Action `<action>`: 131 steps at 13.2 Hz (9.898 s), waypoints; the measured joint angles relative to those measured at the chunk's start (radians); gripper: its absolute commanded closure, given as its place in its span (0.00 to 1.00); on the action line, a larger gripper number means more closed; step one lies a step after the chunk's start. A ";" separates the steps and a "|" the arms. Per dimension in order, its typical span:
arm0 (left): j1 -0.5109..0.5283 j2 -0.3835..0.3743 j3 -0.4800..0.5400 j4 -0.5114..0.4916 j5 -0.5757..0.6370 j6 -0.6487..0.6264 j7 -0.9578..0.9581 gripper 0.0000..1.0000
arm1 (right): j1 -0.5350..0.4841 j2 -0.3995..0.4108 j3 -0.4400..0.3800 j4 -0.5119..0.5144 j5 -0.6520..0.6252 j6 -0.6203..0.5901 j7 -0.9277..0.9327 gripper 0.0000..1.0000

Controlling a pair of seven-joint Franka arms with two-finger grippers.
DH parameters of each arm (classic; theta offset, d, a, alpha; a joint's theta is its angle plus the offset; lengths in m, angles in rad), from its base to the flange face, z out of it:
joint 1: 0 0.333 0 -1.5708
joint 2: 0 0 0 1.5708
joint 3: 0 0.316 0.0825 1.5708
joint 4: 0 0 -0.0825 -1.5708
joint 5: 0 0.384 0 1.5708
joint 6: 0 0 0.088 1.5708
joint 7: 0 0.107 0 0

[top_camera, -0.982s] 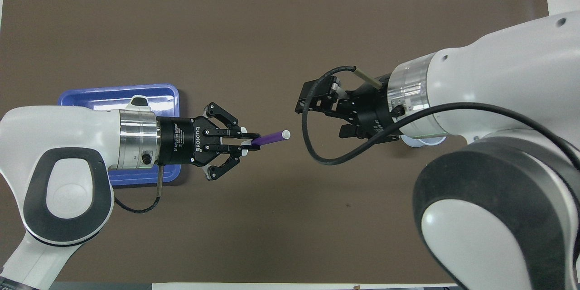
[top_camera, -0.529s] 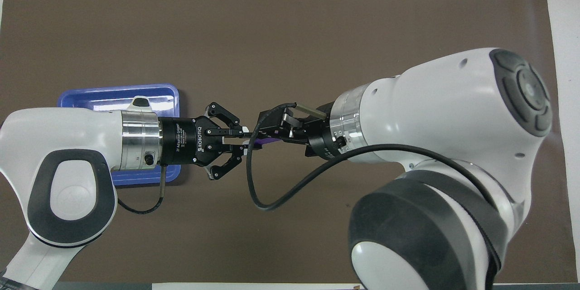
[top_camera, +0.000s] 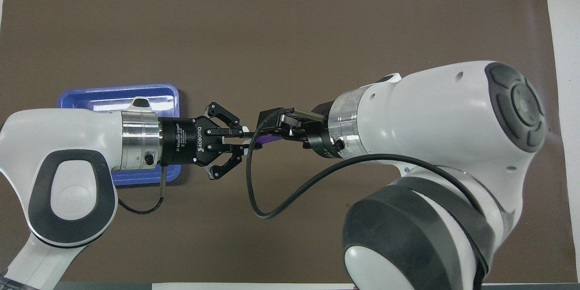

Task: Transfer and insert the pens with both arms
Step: 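Grasp the purple pen tip with the right gripper, open the left gripper, then carry the purple pen to the cup with the right gripper while the left gripper returns, then release the purple pen into the white cup with the right gripper, then grasp the yellow pen with the left gripper and lift it, then grasp the yellow pen with the right gripper from the left gripper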

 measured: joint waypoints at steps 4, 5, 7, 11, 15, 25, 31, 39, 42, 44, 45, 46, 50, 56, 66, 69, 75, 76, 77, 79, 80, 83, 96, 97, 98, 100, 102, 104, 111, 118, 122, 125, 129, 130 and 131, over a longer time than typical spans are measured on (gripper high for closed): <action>0.000 0.000 0.000 0.000 -0.001 0.012 0.000 1.00 | -0.006 0.000 0.001 -0.005 -0.003 0.012 -0.010 0.94; 0.000 0.000 0.000 0.000 -0.003 0.013 0.000 1.00 | -0.005 0.000 0.001 -0.006 -0.003 0.012 -0.010 1.00; 0.000 0.000 0.000 0.000 -0.007 0.014 0.000 1.00 | -0.004 0.000 0.005 -0.007 -0.003 0.012 -0.010 1.00; -0.003 -0.001 -0.002 -0.006 -0.015 0.019 -0.002 1.00 | 0.000 -0.003 0.009 -0.006 -0.001 0.028 -0.010 1.00; -0.004 -0.001 -0.002 -0.006 -0.017 0.023 -0.002 0.00 | -0.001 -0.003 0.008 -0.007 -0.003 0.029 -0.010 1.00; 0.016 -0.004 0.019 -0.006 -0.017 0.030 -0.004 0.00 | -0.101 -0.010 -0.002 -0.059 -0.271 -0.032 -0.057 1.00; 0.122 -0.004 0.021 -0.007 0.198 -0.086 0.007 0.00 | -0.300 -0.067 -0.006 -0.178 -0.455 -0.067 -0.410 1.00; 0.227 -0.005 0.023 0.022 0.737 -0.185 0.107 0.00 | -0.448 -0.089 -0.007 -0.358 -0.457 0.098 -0.655 1.00; 0.303 -0.004 0.024 0.022 0.787 -0.234 0.328 0.00 | -0.472 -0.088 -0.007 -0.409 -0.457 0.129 -0.679 1.00; 0.365 -0.003 0.027 0.022 0.802 -0.252 0.502 0.00 | -0.489 -0.087 -0.007 -0.451 -0.457 0.182 -0.682 1.00; 0.386 -0.002 0.028 0.021 0.825 -0.254 0.588 0.00 | -0.493 -0.086 -0.007 -0.476 -0.457 0.216 -0.683 1.00; 0.405 0.004 0.028 0.019 0.853 -0.254 0.693 0.00 | -0.495 -0.081 -0.007 -0.500 -0.457 0.250 -0.683 1.00; 0.479 0.061 0.029 0.015 0.925 -0.211 1.020 0.00 | -0.495 -0.050 -0.006 -0.519 -0.457 0.304 -0.683 0.13; 0.482 0.193 0.021 0.014 1.035 -0.028 1.239 0.00 | -0.496 -0.046 -0.006 -0.508 -0.457 0.308 -0.683 0.00; 0.481 0.373 0.016 0.014 1.096 0.157 1.417 0.21 | -0.502 -0.041 -0.006 -0.213 -0.457 -0.002 -0.578 0.00; 0.480 0.377 0.015 0.016 1.103 0.164 1.430 0.26 | -0.503 -0.029 -0.007 -0.101 -0.457 -0.128 -0.540 0.00; 0.473 0.377 0.014 0.019 1.105 0.168 1.434 0.37 | -0.466 0.001 0.006 -0.003 -0.464 -0.224 -0.499 0.00; 0.473 0.377 0.014 0.020 1.106 0.168 1.434 0.43 | -0.450 0.001 0.007 0.001 -0.469 -0.231 -0.490 0.00; 0.473 0.377 0.014 0.020 1.107 0.169 1.434 0.51 | -0.428 0.001 0.008 0.006 -0.477 -0.237 -0.471 0.00; 0.473 0.377 0.014 0.020 1.111 0.169 1.436 0.72 | -0.391 0.002 0.010 0.010 -0.492 -0.240 -0.440 0.00; 0.472 0.377 0.014 0.022 1.112 0.169 1.436 0.87 | -0.379 0.002 0.010 0.012 -0.493 -0.240 -0.437 0.00; 0.469 0.377 0.011 0.026 1.116 0.169 1.437 1.00 | -0.328 0.002 -0.026 0.023 -0.494 -0.248 -0.435 0.00; 0.470 0.379 0.011 0.246 1.056 -0.173 1.281 1.00 | -0.254 -0.011 -0.187 0.125 -0.494 -0.430 -0.435 0.00; 0.467 0.377 0.007 0.287 1.030 -0.236 1.206 1.00 | -0.247 -0.013 -0.201 0.124 -0.494 -0.435 -0.435 0.00; 0.457 0.370 0.006 0.325 0.997 -0.302 1.110 1.00 | -0.238 -0.013 -0.214 0.124 -0.494 -0.439 -0.435 0.00; 0.429 0.333 0.002 0.363 0.907 -0.409 0.935 1.00 | -0.221 -0.013 -0.238 0.123 -0.494 -0.441 -0.450 0.00; 0.413 0.283 0.000 0.367 0.790 -0.472 0.784 1.00 | -0.214 -0.013 -0.251 0.121 -0.494 -0.442 -0.469 0.00; 0.397 0.239 -0.008 0.366 0.683 -0.499 0.582 1.00 | -0.210 -0.014 -0.261 0.116 -0.494 -0.443 -0.477 0.00; 0.287 0.144 -0.034 0.306 0.349 -0.500 0.110 1.00 | -0.201 -0.014 -0.265 0.113 -0.494 -0.443 -0.483 0.00; 0.116 0.089 -0.041 0.170 0.151 -0.214 -0.087 1.00 | -0.199 -0.015 -0.264 0.114 -0.489 -0.443 -0.492 0.00; 0.005 0.089 -0.043 0.135 0.088 0.021 -0.198 1.00 | -0.193 -0.015 -0.229 0.114 -0.293 -0.431 -0.436 0.00; -0.046 0.078 -0.043 0.095 0.018 0.134 -0.211 1.00 | -0.189 -0.015 -0.179 0.114 -0.119 -0.367 -0.380 0.00; -0.062 0.058 -0.042 0.053 -0.034 0.192 -0.212 1.00 | -0.186 -0.013 -0.042 0.094 -0.097 -0.245 -0.303 0.00; -0.062 0.057 -0.041 0.052 -0.036 0.192 -0.212 1.00 | -0.185 -0.010 -0.010 0.085 -0.095 -0.220 -0.298 0.00; -0.062 0.055 -0.041 0.052 -0.038 0.192 -0.212 1.00 | -0.184 -0.003 0.016 0.080 -0.089 -0.194 -0.287 0.00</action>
